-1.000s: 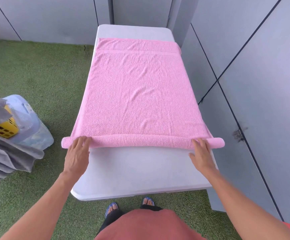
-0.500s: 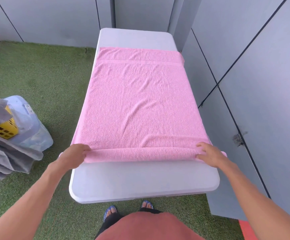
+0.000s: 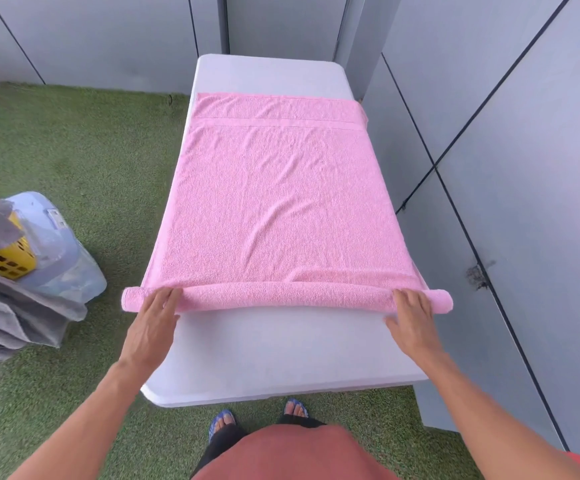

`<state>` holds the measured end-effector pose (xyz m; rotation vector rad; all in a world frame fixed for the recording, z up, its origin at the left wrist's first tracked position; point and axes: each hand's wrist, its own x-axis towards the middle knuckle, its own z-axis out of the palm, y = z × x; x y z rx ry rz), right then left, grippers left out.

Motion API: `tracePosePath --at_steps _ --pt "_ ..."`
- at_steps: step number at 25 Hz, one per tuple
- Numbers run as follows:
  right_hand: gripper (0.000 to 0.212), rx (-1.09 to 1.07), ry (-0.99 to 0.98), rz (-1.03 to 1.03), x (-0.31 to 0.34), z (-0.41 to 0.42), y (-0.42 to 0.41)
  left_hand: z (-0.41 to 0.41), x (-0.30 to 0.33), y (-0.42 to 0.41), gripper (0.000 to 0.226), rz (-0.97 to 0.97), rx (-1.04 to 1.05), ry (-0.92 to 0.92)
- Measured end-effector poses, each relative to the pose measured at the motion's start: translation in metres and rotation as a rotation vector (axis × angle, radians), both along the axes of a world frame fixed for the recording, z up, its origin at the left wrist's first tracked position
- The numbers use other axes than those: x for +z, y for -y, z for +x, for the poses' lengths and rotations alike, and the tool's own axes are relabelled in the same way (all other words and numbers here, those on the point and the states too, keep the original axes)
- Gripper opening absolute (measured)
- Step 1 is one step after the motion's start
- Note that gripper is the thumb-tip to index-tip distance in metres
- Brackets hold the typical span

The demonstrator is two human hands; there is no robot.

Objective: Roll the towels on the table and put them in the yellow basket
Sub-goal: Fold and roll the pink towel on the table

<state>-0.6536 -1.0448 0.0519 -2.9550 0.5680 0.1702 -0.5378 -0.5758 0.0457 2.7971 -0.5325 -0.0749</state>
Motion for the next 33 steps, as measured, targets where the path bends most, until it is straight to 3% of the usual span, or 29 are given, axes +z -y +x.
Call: tracePosePath --at_steps 4,8,10,12,14,15,17,22,28,31,33 --pt "0.022 0.005 -0.129 0.016 0.012 0.021 0.010 0.029 0.007 0.003 0.034 0.097 0.095 -0.171" --pt "0.017 0.151 -0.407 0.216 0.037 0.018 0.031 0.047 0.025 0.000 0.037 0.278 -0.027 -0.437" --pt "0.028 0.042 -0.324 0.390 0.040 0.021 0.035 0.053 0.029 0.003 0.042 0.226 0.000 -0.541" --pt "0.031 -0.165 -0.037 0.461 0.037 0.020 0.032 0.050 0.025 0.004 0.038 0.052 0.073 -0.365" --pt "0.020 -0.204 0.220 0.310 0.028 0.013 0.019 0.033 0.023 0.003 0.026 0.073 0.129 -0.020" --pt "0.015 -0.172 0.271 0.173 0.026 0.007 0.010 0.023 0.019 0.003 0.023 0.103 0.130 0.105" --pt "0.015 -0.110 0.274 -0.011 0.016 -0.003 -0.002 0.002 0.014 0.008 0.027 0.057 0.112 0.136" --pt "0.055 0.012 0.085 0.065 0.002 0.003 0.004 -0.001 -0.003 0.012 0.061 0.072 -0.016 0.026" --pt "0.044 -0.058 0.062 0.102 0.007 0.013 0.006 0.025 0.018 0.016 0.042 0.097 0.087 -0.108" --pt "0.040 0.042 -0.228 0.107 0.028 0.015 0.021 0.033 0.023 0.013 0.046 0.157 0.030 -0.336" --pt "0.047 -0.006 -0.406 0.277 0.040 0.021 0.030 0.041 0.023 0.011 0.046 0.159 0.069 -0.520"
